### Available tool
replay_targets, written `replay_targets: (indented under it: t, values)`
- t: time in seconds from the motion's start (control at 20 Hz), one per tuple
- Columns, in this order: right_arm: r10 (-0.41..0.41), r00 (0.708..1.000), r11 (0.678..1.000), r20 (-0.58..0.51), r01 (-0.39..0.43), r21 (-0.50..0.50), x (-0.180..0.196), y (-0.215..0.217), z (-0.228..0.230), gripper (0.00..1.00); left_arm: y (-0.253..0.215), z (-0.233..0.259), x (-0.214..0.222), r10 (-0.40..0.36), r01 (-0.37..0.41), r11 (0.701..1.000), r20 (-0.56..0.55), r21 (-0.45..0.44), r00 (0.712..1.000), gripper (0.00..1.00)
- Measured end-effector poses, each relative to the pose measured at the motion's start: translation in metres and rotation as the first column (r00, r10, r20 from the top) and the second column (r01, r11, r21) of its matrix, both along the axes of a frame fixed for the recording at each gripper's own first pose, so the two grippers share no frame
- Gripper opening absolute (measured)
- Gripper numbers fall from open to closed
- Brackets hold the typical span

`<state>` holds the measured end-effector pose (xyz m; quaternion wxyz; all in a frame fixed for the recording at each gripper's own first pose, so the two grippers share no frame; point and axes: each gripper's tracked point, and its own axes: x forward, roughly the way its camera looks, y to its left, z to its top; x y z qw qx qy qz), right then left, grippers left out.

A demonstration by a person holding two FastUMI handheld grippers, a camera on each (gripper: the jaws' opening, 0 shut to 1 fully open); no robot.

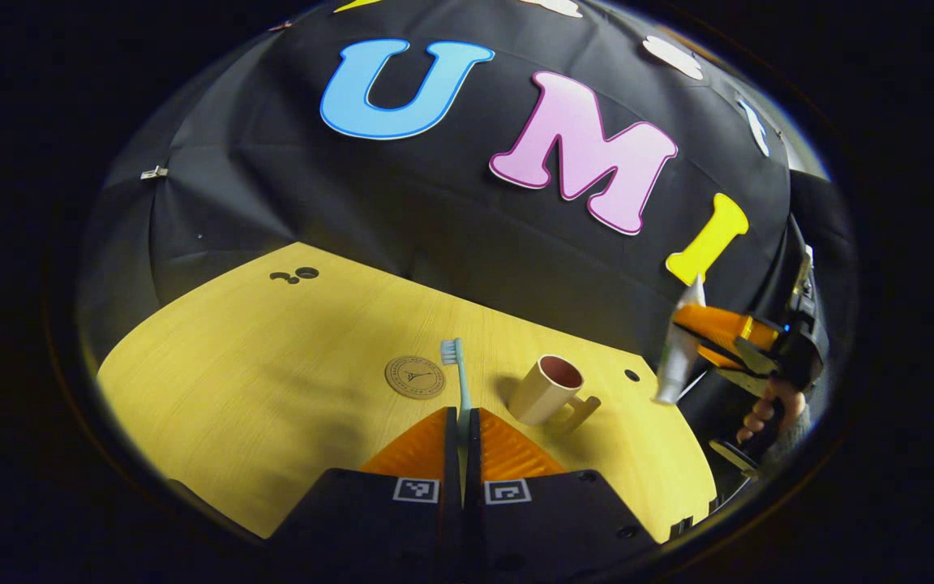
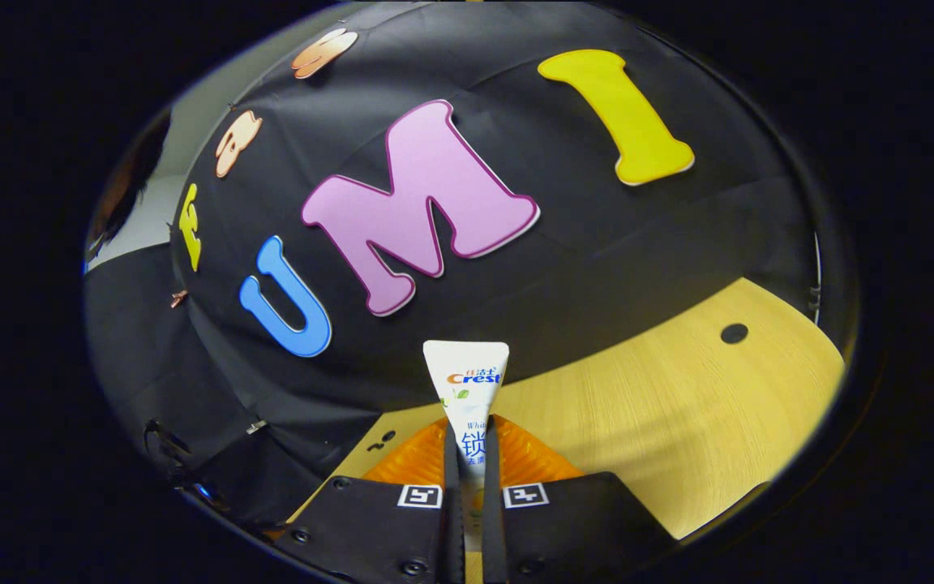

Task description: Put the toothbrush and toothpaste on the desktop into the cup, then pick up the cup and place it on the coaster on the desktop.

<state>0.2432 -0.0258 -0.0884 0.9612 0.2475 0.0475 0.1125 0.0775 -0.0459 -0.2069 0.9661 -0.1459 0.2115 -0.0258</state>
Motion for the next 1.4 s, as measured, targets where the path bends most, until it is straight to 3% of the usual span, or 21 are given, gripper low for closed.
replay_targets:
  t: [0.3, 0.55, 1.05, 1.2, 1.4]
  values:
    - [-0.009, 0.994, 0.999, 0.107, 0.014, -0.038, 0.066, 0.000, -0.007, 0.12, -0.016, -0.003, -0.015, -0.026, 0.026, 0.999, 0.007, -0.043, 1.000, 0.06]
    - [0.020, 0.995, 0.995, 0.097, -0.010, -0.098, 0.098, 0.017, -0.051, 0.12, -0.019, -0.010, -0.012, -0.025, 0.027, 0.996, 0.018, -0.088, 1.000, 0.06]
    - [0.058, 0.998, 0.975, -0.005, -0.058, -0.214, 0.101, 0.035, -0.118, 0.13, -0.037, 0.015, 0.037, -0.042, 0.068, 0.984, 0.161, -0.162, 0.986, 0.06]
    - [0.082, 0.996, 0.976, -0.029, -0.086, -0.198, 0.098, 0.043, -0.125, 0.13, -0.044, 0.035, 0.058, -0.046, 0.088, 0.981, 0.230, -0.175, 0.972, 0.06]
    - [0.103, 0.993, 0.975, -0.060, -0.113, -0.192, 0.091, 0.048, -0.133, 0.22, -0.055, 0.069, 0.088, -0.050, 0.125, 0.971, 0.340, -0.202, 0.939, 0.06]
